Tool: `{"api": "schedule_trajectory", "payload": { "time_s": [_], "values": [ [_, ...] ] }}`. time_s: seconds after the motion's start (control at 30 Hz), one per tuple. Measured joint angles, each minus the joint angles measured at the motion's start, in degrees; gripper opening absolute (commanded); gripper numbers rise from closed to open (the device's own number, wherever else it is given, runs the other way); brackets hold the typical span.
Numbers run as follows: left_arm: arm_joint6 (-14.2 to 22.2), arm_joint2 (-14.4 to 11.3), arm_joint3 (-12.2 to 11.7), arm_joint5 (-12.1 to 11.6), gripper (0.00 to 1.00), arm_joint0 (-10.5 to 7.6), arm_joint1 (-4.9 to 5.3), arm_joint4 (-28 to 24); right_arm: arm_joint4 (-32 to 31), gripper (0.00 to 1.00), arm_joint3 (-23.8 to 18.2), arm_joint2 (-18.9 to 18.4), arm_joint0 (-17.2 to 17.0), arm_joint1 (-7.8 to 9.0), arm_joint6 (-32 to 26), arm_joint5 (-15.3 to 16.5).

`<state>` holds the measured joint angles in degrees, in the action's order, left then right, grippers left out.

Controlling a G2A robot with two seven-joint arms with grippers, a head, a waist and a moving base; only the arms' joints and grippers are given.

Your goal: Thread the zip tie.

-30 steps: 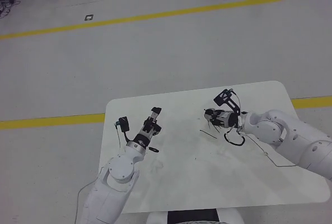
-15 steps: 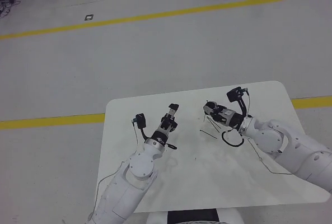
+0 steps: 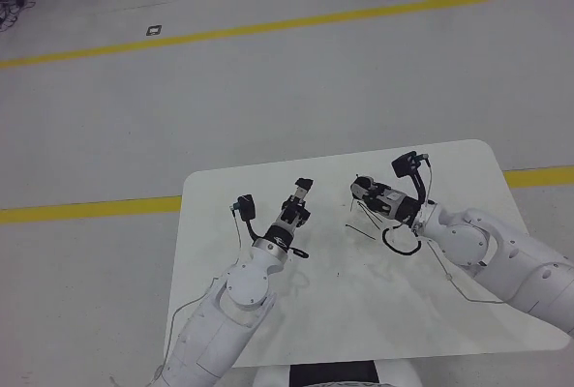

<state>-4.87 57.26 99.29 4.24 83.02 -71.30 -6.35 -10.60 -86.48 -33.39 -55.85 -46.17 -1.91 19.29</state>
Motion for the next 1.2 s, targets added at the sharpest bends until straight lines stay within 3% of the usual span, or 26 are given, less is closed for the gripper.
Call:
{"api": "schedule_trajectory", "payload": {
  "time_s": [0.17,0.43,0.97,1.0,1.2],
  "values": [
    [0.0,0.0,0.0,0.0,1.0,0.0,0.0,0.0,-5.1,0.0,-1.8,-1.6,-1.2,-0.36,1.4,-2.4],
    [0.0,0.0,0.0,0.0,1.0,0.0,0.0,0.0,-10.2,0.0,-4.4,-5.3,-3.6,-0.52,4.0,-2.1],
    [-0.2,-0.1,0.0,-0.3,1.0,-0.21,0.05,0.8,-8.3,0.0,-4.7,-6.9,-5.1,-1.52,1.8,-2.4],
    [-0.4,-0.4,0.0,-0.8,1.0,-0.44,0.13,2.4,-7.9,0.0,-4.8,-7.1,-5.3,-1.62,1.8,-2.6],
    [-2.2,-2.9,-0.3,-6.3,1.0,-0.79,0.89,25.2,1.9,0.0,-3.7,-9.4,-6.2,-2.7,-0.7,-5.1]
  ]
}}
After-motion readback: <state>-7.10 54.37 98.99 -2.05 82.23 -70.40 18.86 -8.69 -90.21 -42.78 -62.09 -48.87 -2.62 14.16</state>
